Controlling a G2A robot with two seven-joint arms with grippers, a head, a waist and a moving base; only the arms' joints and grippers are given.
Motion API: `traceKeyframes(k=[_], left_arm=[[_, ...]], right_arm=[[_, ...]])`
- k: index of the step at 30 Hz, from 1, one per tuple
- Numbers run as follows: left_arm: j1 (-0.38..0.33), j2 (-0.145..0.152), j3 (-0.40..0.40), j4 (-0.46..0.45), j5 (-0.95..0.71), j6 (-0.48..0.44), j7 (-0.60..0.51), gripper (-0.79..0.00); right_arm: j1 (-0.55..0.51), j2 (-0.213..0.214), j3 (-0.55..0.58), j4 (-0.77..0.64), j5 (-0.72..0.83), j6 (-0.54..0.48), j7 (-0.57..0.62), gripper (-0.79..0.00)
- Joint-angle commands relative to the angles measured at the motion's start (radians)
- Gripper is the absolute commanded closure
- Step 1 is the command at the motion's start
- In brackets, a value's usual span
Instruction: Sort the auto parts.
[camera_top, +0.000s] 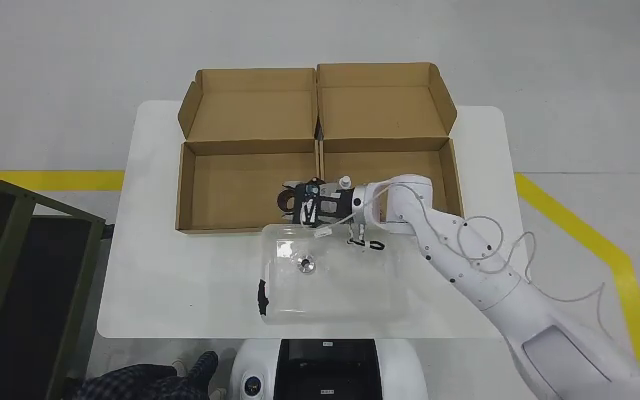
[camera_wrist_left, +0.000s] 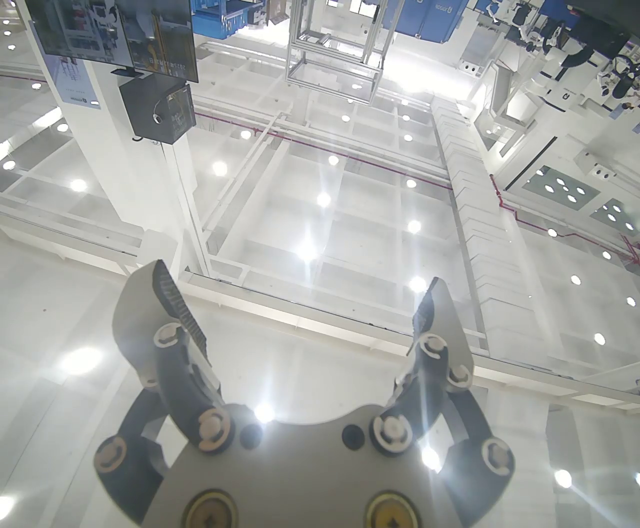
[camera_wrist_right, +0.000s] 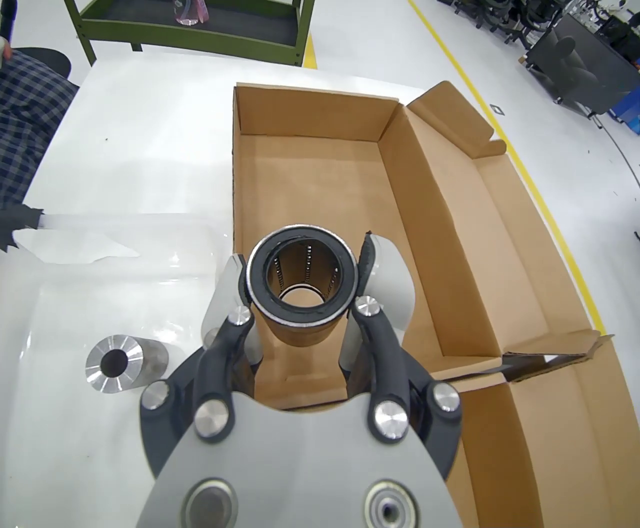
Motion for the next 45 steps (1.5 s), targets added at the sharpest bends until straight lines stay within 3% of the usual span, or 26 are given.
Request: traceKeyframes(k=[1, 12, 20, 29, 33, 45], left_arm=[[0.0, 0.0, 0.0, 0.0, 0.0, 0.0, 0.0, -0.785], [0.0, 0.0, 0.0, 0.0, 0.0, 0.0, 0.0, -0.785], [0.0, 0.0, 0.0, 0.0, 0.0, 0.0, 0.0, -0.785], [0.0, 0.0, 0.0, 0.0, 0.0, 0.0, 0.0, -0.785], [0.0, 0.0, 0.0, 0.0, 0.0, 0.0, 0.0, -0.785], [0.0, 0.0, 0.0, 0.0, 0.0, 0.0, 0.0, -0.785]], right_arm=[[0.009, -0.005, -0.004, 0.016, -0.001, -0.001, 0.003, 0.0], [0.057, -0.039, -0.033, 0.099, -0.01, -0.018, 0.057, 0.0], [0.067, -0.055, -0.038, 0.128, -0.006, -0.025, 0.07, -0.154], [0.075, -0.077, -0.052, 0.171, -0.003, -0.03, 0.08, -0.222], [0.081, -0.082, -0.052, 0.181, -0.015, -0.032, 0.093, -0.357], [0.086, -0.078, -0.004, 0.133, -0.059, -0.025, 0.095, -0.369]])
